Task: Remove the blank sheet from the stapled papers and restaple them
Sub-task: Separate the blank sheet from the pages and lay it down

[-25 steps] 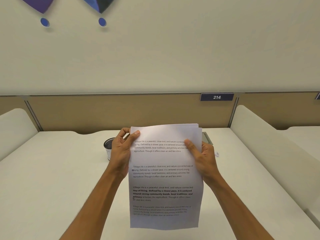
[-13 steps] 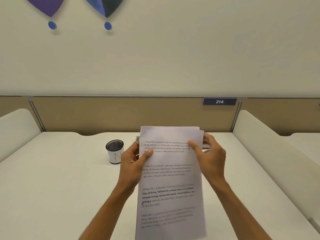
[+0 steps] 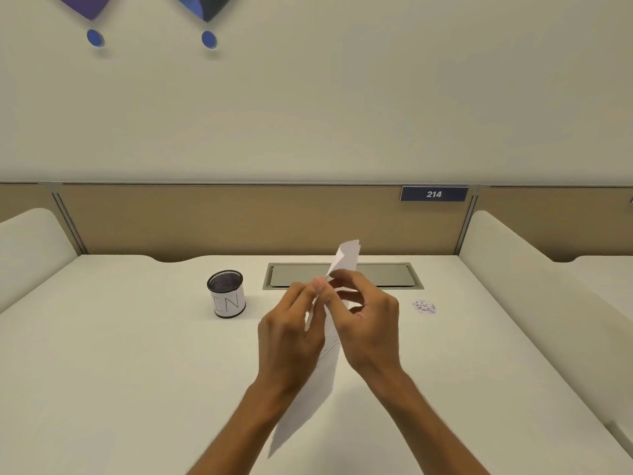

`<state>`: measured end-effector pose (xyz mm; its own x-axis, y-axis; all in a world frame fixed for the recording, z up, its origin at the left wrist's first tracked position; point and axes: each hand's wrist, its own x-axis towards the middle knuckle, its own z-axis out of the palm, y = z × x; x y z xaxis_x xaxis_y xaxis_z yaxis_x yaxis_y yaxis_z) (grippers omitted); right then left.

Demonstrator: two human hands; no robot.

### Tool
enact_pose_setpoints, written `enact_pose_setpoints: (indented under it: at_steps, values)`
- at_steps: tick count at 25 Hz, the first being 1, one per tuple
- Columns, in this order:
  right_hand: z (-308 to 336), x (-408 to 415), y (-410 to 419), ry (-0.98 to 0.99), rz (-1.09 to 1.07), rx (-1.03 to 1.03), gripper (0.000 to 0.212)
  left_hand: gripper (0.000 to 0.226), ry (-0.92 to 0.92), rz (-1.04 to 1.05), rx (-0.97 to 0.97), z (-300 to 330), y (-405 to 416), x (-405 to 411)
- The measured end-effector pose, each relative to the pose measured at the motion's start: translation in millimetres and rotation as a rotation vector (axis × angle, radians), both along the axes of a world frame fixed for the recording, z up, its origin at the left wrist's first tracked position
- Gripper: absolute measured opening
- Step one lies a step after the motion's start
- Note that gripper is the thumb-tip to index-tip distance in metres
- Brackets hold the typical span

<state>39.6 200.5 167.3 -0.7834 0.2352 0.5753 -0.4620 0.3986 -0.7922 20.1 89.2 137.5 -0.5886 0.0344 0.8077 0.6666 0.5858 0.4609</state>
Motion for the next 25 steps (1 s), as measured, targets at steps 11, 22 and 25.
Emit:
enact_pose_setpoints:
  at_steps: [11, 22, 25]
  values:
    - [12.4, -4.2, 19.4, -0.166, 0.19, -0.358, 0.018, 0.047, 0.035, 0.025, -0.055, 8.0, 4.2, 11.9]
    - [12.2, -7.7, 30.8, -0.262, 0.314, -0.44, 0.019, 0.026, -0.086, -0.079, -0.128, 57.7, -13.6, -35.7]
    - [13.5, -6.3, 29.7, -0.273, 0.311, -0.472, 0.022, 0.011, -0.138, -0.145, -0.039, 58.2, -10.9, -33.4]
